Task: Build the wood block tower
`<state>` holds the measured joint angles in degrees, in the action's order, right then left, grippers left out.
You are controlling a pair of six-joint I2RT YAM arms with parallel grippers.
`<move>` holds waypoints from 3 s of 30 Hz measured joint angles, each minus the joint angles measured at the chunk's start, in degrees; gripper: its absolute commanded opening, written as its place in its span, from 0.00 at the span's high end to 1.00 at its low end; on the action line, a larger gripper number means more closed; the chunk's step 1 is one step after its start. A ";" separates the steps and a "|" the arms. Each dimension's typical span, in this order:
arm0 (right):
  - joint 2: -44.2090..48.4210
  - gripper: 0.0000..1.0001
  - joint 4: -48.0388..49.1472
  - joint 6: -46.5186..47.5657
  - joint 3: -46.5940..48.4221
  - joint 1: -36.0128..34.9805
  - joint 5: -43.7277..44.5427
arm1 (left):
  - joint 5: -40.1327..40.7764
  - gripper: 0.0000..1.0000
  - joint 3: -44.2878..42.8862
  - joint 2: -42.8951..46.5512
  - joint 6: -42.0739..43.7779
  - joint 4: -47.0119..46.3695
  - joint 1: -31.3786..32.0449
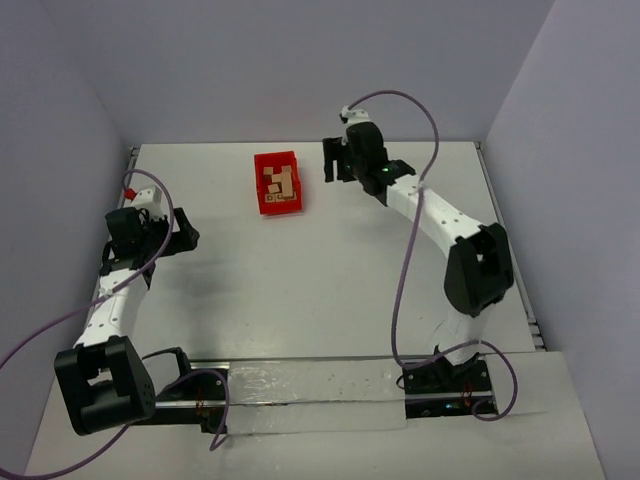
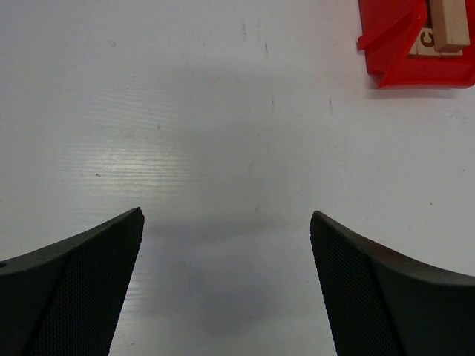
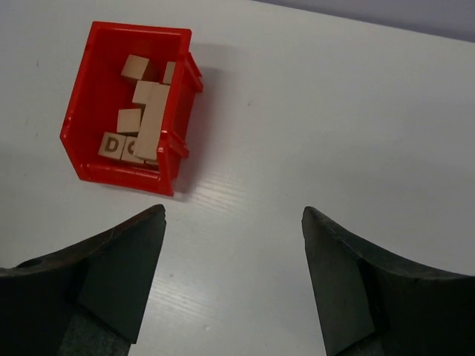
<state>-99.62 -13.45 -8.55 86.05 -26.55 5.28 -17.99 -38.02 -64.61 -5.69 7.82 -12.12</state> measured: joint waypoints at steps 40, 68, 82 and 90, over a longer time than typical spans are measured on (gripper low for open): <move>-41.04 0.59 -5.90 -12.42 39.48 -8.84 13.38 | 4.32 0.01 -1.90 -3.90 -0.70 1.85 0.00; -40.83 1.00 -9.13 -11.28 39.39 -7.76 9.41 | 5.00 0.01 -4.24 -6.72 -0.66 3.45 0.00; -11.81 1.00 -5.94 -5.36 -2.30 -3.61 10.48 | 4.54 0.01 -4.69 -6.70 -0.48 3.99 0.00; -0.47 0.85 -6.05 -3.03 -16.39 0.51 9.87 | 3.66 0.01 -5.00 -6.66 0.08 4.32 0.00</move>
<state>-100.09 -19.50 -11.58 69.66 -26.03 15.15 -14.34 -43.03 -71.26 -5.62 12.14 -12.12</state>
